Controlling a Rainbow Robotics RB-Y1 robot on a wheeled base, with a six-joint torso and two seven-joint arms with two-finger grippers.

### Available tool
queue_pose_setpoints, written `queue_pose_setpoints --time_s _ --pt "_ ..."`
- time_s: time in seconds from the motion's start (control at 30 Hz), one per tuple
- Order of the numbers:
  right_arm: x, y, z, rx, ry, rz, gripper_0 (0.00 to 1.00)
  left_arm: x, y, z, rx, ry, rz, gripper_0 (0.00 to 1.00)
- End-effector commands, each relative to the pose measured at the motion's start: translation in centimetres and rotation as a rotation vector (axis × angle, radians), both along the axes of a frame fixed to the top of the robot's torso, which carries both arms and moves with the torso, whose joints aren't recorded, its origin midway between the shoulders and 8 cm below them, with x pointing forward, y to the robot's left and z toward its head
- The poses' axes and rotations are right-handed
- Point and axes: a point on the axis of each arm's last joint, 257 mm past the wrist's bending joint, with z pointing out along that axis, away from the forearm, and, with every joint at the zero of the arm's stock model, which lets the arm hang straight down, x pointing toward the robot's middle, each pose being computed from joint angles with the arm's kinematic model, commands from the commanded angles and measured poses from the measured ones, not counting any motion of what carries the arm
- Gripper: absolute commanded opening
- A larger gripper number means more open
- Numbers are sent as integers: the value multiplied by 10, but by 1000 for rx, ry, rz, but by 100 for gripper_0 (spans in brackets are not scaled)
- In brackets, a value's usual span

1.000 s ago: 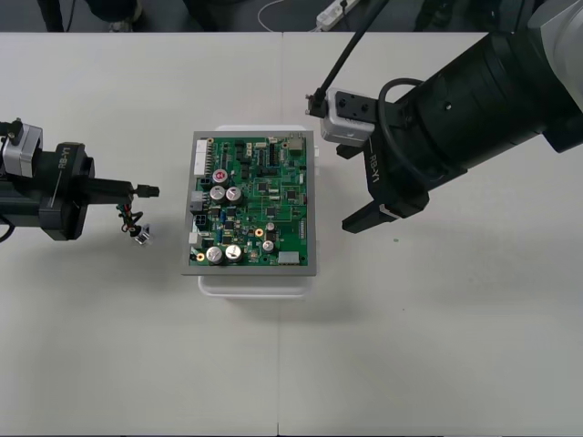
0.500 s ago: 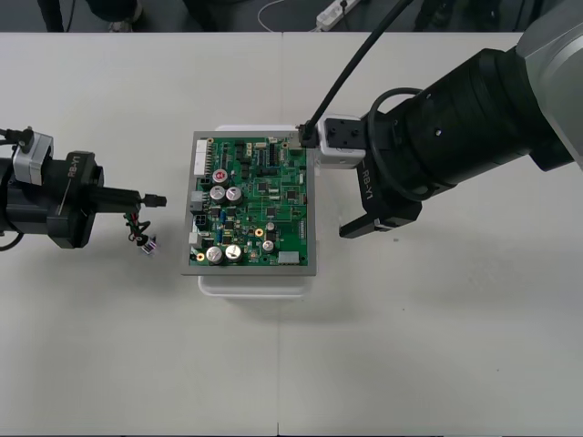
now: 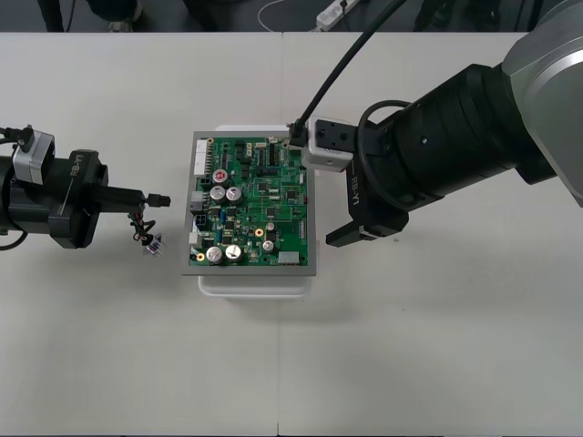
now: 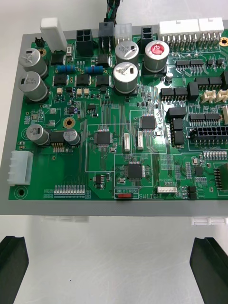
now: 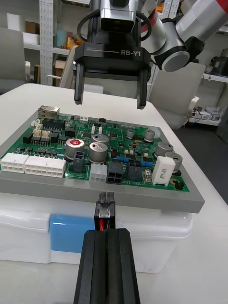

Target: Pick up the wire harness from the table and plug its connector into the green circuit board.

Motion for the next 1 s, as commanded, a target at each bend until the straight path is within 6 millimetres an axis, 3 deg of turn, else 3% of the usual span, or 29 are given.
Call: queue_pose_setpoints --time_s 0.03,1.0 --pt "1 2 12 28 -32 -21 100 -11 2 8 21 -63 -50 0" --pt "15 3 15 24 -103 -86 100 -8 -27 13 -1 -151 -105 0"
